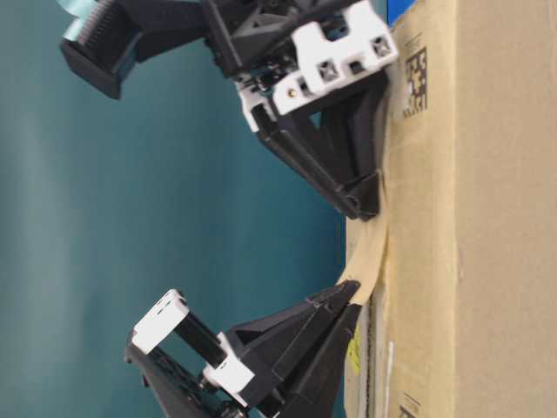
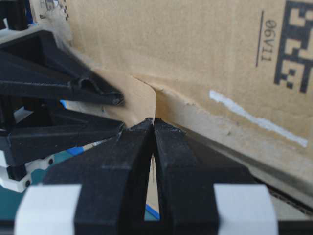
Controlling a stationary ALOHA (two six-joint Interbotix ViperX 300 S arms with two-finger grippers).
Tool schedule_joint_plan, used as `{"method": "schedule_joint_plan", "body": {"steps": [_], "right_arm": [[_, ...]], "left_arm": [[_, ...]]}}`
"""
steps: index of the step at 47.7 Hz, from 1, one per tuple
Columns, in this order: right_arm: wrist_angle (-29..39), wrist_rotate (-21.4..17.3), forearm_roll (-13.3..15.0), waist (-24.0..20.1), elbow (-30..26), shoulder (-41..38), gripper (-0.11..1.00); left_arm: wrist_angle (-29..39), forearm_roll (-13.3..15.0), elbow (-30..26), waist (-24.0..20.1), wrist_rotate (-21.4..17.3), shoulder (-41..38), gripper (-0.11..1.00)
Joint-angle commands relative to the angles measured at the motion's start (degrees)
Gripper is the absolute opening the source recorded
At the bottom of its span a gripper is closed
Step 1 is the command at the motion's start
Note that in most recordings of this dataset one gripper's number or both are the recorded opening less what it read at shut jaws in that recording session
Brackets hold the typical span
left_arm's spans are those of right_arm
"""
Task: Apply tape along the seams of the closed cardboard box to seal it securely.
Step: 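Bring the right gripper in and press the tape flat along the seam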
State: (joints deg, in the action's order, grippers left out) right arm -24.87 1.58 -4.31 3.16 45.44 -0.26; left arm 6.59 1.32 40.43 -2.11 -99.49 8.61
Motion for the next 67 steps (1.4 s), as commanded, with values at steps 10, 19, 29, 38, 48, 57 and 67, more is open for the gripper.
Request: {"method": "schedule_joint_plan", "body": {"steps": [10,19,29,38,48,57,67], "right_arm": [[1.1,0.1,-0.2,0.8,-0.8,0.4,0.42],[1.2,0.0,-0.3,0.8,-0.9,0.4,0.41],[1.2,0.0,-0.4,0.9,-0.9,0.4,0.42],[1.1,0.0,-0.5,1.0,-1.0,0.4,0.42],[1.0,0.0,-1.4,1.0,-0.8,0.4,0.42],[0.8,0.0,-1.5,1.0,-0.4,0.7,0.42],[1.2,0.0,-1.5,1.0,-0.5,0.6,0.42]], "left_arm": [[-0.4,0.2,-0.8,-1.4,0.9,0.4,0.0],[-0.4,0.2,-0.8,-2.5,0.9,0.5,0.0],[0.0,0.2,-0.4,-2.5,2.0,0.7,0.01],[2.5,0.4,-0.4,-2.5,2.6,0.7,0.23],[2.8,0.4,-0.4,-2.5,2.5,0.9,0.69],[2.7,0.4,-0.5,-2.8,2.4,1.0,0.63],[2.8,0.4,-0.8,-3.2,2.5,1.1,0.62]]}}
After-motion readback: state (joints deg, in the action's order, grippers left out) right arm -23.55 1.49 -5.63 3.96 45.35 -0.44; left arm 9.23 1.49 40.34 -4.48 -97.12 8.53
